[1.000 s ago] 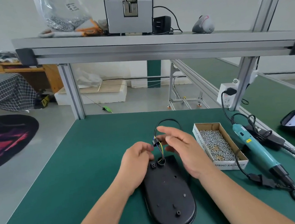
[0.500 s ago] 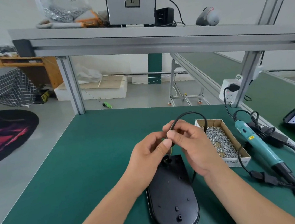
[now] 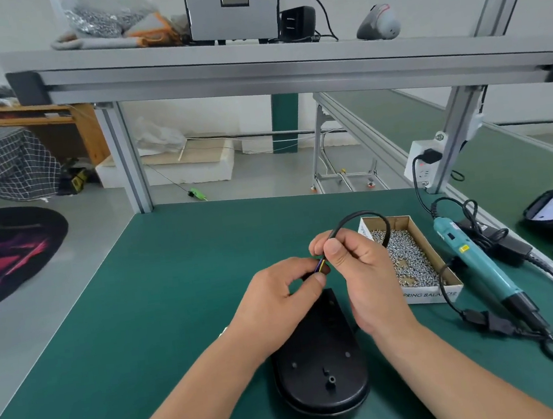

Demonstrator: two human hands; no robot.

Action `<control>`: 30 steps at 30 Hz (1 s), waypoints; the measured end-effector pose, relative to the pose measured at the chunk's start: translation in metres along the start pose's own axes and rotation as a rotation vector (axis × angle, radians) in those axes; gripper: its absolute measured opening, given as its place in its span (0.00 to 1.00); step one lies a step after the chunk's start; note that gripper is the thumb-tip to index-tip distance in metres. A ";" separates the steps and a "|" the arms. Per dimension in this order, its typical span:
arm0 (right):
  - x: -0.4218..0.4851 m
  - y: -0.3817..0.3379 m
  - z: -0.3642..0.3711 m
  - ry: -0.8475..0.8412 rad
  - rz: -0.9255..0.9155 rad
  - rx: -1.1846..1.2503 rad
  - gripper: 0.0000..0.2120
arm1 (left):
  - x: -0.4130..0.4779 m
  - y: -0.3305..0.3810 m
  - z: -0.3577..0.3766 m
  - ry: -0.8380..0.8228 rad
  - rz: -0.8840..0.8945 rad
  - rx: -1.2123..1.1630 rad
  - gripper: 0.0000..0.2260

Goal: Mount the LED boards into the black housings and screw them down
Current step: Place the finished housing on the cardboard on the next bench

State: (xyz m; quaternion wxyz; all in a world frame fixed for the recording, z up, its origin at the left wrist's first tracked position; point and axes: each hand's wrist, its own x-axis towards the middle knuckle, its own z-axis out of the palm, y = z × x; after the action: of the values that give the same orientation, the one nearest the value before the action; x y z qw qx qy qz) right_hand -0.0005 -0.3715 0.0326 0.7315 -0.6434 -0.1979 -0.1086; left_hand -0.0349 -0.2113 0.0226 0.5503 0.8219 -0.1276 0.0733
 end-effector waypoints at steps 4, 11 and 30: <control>-0.003 0.006 0.003 0.051 0.028 -0.006 0.09 | -0.002 -0.002 -0.001 -0.021 -0.061 0.064 0.07; 0.000 0.012 -0.001 0.096 0.043 -0.025 0.10 | -0.002 -0.006 -0.001 -0.061 -0.102 0.172 0.08; 0.005 0.000 0.000 -0.023 0.061 -0.001 0.11 | 0.000 -0.006 -0.017 -0.163 -0.113 -0.204 0.14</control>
State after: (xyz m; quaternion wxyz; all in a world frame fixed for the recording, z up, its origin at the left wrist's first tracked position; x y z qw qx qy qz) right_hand 0.0042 -0.3715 0.0350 0.7319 -0.6506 -0.1866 -0.0788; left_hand -0.0323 -0.1937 0.0233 0.6219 0.7709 -0.1323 -0.0382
